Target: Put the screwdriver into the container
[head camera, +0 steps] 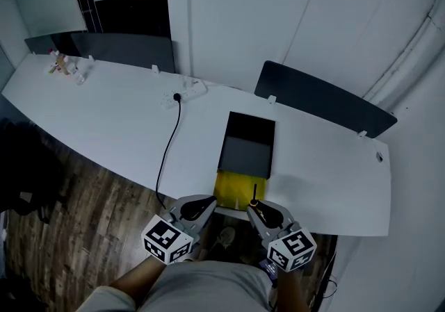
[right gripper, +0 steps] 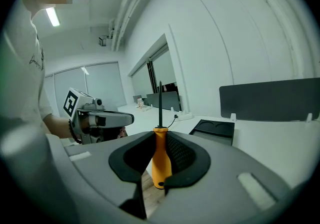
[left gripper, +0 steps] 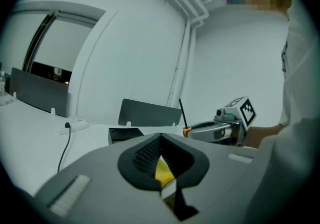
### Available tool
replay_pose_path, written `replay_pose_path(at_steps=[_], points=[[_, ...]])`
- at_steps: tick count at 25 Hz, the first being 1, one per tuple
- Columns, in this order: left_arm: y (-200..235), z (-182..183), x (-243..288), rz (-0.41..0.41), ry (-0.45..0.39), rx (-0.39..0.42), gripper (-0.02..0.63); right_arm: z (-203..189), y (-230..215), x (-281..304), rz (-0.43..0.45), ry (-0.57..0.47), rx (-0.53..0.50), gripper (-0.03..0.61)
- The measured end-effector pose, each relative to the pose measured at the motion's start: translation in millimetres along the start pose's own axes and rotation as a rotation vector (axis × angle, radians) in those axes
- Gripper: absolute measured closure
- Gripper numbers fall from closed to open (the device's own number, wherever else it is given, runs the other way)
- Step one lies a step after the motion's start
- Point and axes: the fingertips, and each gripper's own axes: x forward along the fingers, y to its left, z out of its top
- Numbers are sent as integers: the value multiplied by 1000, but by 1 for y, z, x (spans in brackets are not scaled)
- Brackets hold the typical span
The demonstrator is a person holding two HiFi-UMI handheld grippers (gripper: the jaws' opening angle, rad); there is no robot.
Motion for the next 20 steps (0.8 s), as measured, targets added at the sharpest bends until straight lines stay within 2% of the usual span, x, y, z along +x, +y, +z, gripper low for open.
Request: replay_pose_path(at_steps=[14, 20], points=[[9, 18, 69, 78, 8, 14, 614, 18, -76, 17, 89, 27, -35, 492], [12, 16, 76, 98, 26, 18, 614, 14, -86, 20, 102, 49, -27, 492]])
